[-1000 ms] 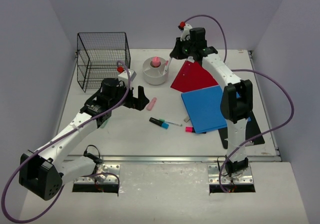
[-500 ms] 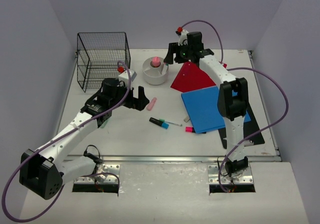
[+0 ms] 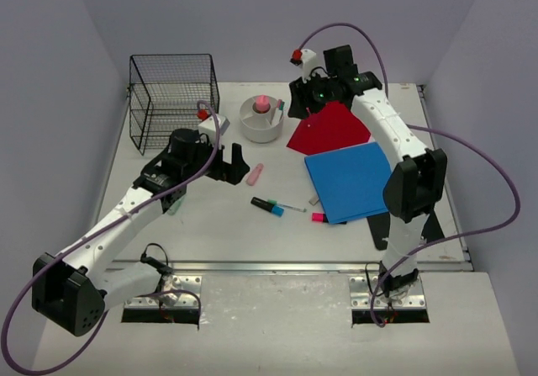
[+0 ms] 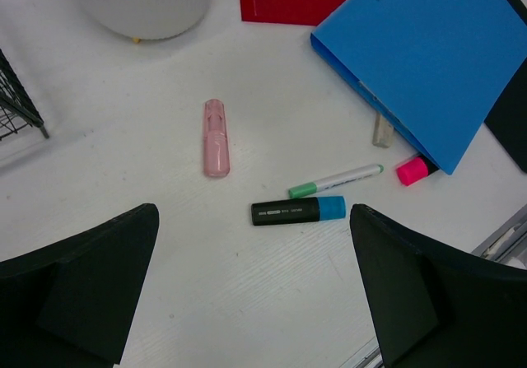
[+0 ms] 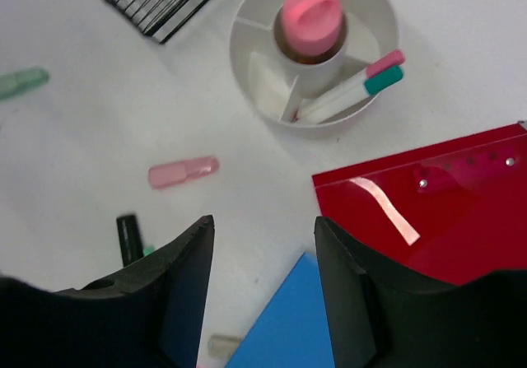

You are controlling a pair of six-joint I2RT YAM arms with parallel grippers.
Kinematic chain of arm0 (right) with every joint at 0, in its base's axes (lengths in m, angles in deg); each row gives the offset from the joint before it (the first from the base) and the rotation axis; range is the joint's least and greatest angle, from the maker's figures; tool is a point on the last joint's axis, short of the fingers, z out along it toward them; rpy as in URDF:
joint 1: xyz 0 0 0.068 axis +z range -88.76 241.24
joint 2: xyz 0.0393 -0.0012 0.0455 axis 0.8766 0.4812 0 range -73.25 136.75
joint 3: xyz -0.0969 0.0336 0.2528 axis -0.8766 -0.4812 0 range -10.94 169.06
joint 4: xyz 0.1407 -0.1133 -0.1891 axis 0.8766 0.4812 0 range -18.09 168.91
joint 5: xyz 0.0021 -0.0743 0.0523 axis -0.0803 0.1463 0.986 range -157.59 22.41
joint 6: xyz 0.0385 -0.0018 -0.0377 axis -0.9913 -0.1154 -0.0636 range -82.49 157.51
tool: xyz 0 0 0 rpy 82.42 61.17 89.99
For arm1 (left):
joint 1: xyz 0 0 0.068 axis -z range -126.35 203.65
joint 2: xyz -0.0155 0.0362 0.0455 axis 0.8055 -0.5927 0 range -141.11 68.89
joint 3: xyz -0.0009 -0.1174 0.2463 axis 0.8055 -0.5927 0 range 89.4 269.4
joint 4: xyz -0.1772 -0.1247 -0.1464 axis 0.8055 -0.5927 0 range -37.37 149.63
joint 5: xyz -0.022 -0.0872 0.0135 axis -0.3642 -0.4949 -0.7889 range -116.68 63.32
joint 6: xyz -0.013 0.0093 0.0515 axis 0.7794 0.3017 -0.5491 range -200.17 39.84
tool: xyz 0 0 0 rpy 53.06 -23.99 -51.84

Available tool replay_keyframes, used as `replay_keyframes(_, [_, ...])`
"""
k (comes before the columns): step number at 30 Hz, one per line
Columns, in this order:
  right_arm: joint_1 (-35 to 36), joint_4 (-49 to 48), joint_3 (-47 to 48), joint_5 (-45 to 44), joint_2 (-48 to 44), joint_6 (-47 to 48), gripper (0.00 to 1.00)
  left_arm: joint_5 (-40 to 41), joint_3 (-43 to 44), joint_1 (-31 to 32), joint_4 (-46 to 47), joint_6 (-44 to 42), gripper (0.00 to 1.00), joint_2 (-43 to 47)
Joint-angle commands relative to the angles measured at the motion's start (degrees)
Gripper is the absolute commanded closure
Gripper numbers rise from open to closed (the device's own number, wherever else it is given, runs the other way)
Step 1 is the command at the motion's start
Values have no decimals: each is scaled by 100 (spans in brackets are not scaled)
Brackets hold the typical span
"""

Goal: Organize the desk

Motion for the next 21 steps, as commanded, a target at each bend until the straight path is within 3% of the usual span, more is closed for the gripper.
replay_keyframes(1, [673,934,-903,-169,-402,1255,44,-295,581,-15,-98,-224,0,100])
replay_keyframes(7, [1340,1314,-1468,-1088,-205,1668,33,-264,1048,-41,-289,-311,0,42])
replay_keyframes(12, [1516,1688,-1431,-1318,232,1775,31,-206,1091,-41,-264,-370,0,76])
replay_keyframes(15, [1625,1595,-1668,-1548,278,1784,24,-241,1058,-50,-235,-371,0,79])
replay_keyframes(21, [1859,1255,-2166,-1905,350,1727,28,-274,1012,-50,-152,-369,0,54])
